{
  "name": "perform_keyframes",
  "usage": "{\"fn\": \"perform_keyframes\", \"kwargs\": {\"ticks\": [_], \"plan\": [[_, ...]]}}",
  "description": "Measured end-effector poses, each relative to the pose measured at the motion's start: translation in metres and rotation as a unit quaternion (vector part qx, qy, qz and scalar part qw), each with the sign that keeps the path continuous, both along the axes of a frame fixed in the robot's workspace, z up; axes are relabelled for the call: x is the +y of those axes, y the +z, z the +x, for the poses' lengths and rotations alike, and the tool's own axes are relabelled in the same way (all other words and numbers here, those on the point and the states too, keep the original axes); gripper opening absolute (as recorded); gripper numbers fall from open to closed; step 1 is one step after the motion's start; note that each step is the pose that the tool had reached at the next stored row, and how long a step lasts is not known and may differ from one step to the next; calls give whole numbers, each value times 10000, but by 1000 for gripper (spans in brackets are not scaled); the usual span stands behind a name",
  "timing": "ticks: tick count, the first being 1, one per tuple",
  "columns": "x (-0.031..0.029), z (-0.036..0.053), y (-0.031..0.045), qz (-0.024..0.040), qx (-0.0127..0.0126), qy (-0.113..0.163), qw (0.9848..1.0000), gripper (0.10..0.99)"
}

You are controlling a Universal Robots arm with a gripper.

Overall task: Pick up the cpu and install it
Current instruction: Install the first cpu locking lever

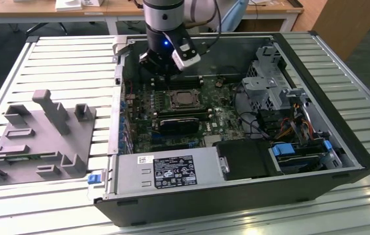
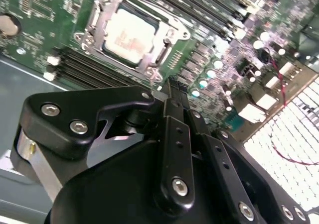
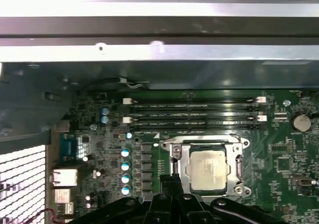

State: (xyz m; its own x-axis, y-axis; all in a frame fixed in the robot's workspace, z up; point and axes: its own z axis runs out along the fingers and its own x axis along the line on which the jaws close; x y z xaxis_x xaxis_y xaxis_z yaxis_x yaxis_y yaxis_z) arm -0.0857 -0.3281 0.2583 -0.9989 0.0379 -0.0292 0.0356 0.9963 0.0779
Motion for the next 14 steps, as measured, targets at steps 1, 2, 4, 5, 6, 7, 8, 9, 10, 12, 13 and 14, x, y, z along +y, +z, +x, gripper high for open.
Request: {"fn": "perform_keyframes", "kwargs": {"ticks": [1,2,4,5,6,7,8,9,10,12,13,14], "plan": [[0,-18,-1,0,-1,1,10000,106],[0,-34,-1,0,-1,1,10000,106],[3,-61,-3,1,-1,1,10000,106],[6,-73,-3,0,0,1,10000,106],[9,-83,-4,0,0,1,10000,106],[13,-91,-6,0,-1,1,10000,106],[15,-98,-7,0,0,1,10000,106],[15,-106,-9,2,0,1,10000,106],[15,-116,-11,3,-1,1,10000,106],[15,-136,-13,4,0,2,10000,106],[16,-146,-15,5,-1,2,10000,106],[17,-155,-16,5,-1,2,10000,106]]}}
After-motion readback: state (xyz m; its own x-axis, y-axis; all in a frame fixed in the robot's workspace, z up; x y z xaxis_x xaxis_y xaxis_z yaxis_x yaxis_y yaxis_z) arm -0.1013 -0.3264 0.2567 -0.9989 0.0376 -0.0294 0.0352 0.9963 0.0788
